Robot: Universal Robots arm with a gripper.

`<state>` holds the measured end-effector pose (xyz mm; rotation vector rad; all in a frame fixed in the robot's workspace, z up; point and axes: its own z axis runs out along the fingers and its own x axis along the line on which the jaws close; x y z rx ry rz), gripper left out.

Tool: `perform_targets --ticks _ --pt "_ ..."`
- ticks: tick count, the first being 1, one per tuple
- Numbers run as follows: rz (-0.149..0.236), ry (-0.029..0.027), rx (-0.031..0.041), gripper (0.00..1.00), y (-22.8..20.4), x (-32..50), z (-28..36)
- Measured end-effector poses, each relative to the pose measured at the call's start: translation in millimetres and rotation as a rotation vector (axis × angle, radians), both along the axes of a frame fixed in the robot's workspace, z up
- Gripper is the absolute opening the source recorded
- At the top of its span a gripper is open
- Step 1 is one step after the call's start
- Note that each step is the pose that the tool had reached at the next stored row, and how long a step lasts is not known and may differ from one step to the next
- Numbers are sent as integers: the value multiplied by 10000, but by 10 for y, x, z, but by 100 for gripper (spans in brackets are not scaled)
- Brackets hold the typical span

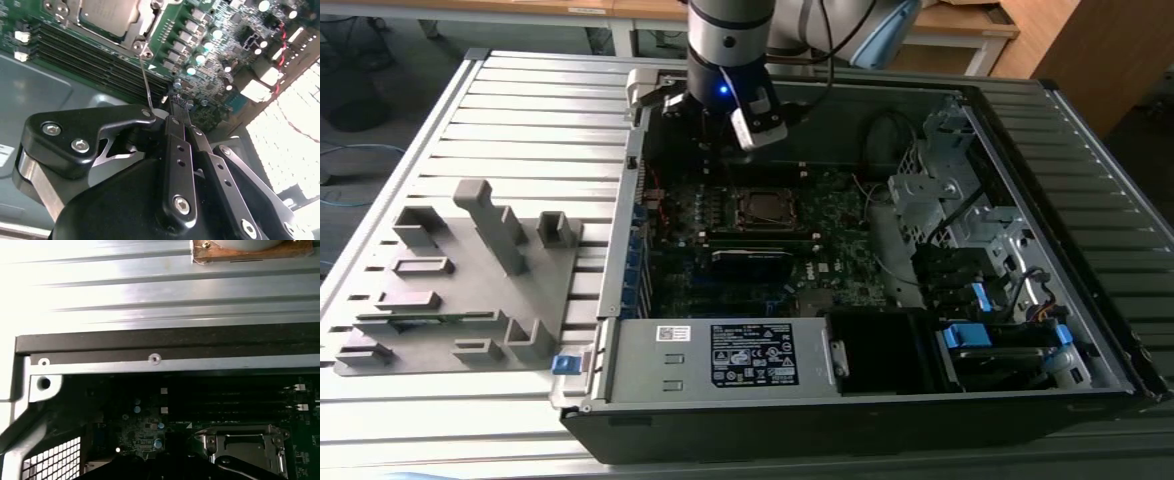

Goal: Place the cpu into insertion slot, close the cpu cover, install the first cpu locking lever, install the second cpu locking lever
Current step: 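Install the first cpu locking lever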

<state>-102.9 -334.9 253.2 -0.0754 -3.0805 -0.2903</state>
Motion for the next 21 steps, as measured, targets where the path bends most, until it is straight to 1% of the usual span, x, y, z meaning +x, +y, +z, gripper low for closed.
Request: perform_targets --ticks 3,8,12,13,17,18,19,21 --pt "0 1 10 11 0 83 0" --pt "0 1 12 11 0 255 0" --pt "0 0 13 11 0 372 0" --pt "0 2 12 11 0 387 1" --pt "-1 -7 5 11 0 389 0" --pt "-1 -21 1 11 0 388 -2" --pt "-2 -48 3 11 1 389 -11" --pt "-1 -116 2 11 0 389 -29"
